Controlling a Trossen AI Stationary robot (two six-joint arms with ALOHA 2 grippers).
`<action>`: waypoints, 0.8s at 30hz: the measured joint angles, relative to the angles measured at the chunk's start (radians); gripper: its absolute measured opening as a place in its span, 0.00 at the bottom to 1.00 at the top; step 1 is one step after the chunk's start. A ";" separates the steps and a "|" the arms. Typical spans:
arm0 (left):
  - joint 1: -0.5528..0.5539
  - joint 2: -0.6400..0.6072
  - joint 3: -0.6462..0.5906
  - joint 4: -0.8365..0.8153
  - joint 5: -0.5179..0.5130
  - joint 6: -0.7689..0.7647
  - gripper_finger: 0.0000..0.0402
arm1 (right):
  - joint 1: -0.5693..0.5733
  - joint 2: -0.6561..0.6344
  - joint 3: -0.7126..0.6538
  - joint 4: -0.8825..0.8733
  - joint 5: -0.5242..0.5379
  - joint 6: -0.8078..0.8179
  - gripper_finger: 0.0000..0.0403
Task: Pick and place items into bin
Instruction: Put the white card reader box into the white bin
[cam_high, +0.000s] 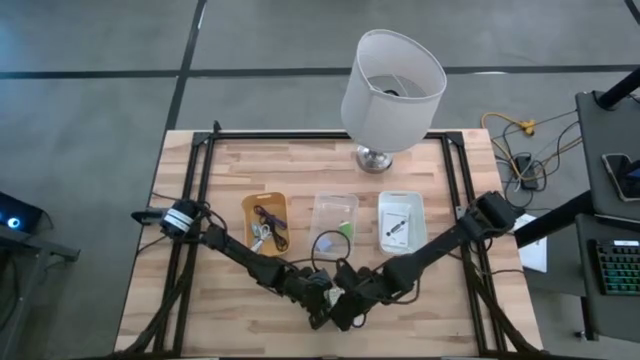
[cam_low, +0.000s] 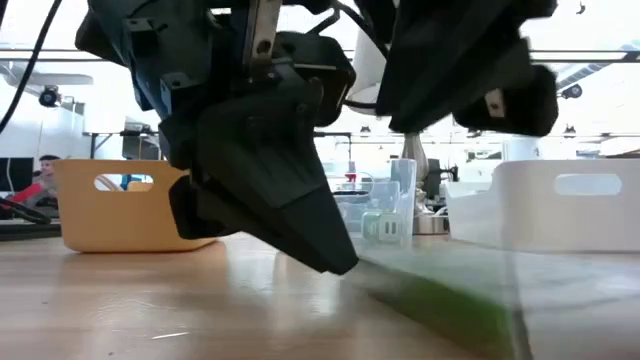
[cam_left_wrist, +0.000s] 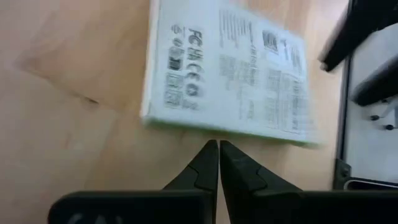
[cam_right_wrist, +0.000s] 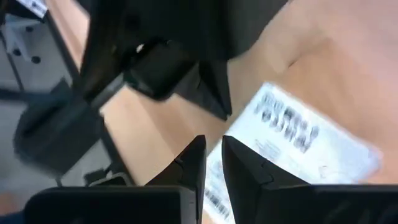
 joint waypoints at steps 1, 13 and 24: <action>0.000 0.000 0.000 -0.004 0.001 0.000 0.00 | 0.000 0.000 -0.004 0.000 0.000 0.001 0.11; 0.000 0.000 -0.002 -0.009 0.004 0.000 0.00 | 0.049 -0.012 0.018 -0.369 -0.032 0.112 0.17; 0.004 0.000 0.003 0.068 0.005 0.001 0.00 | 0.057 0.015 -0.056 -0.327 -0.080 0.230 0.23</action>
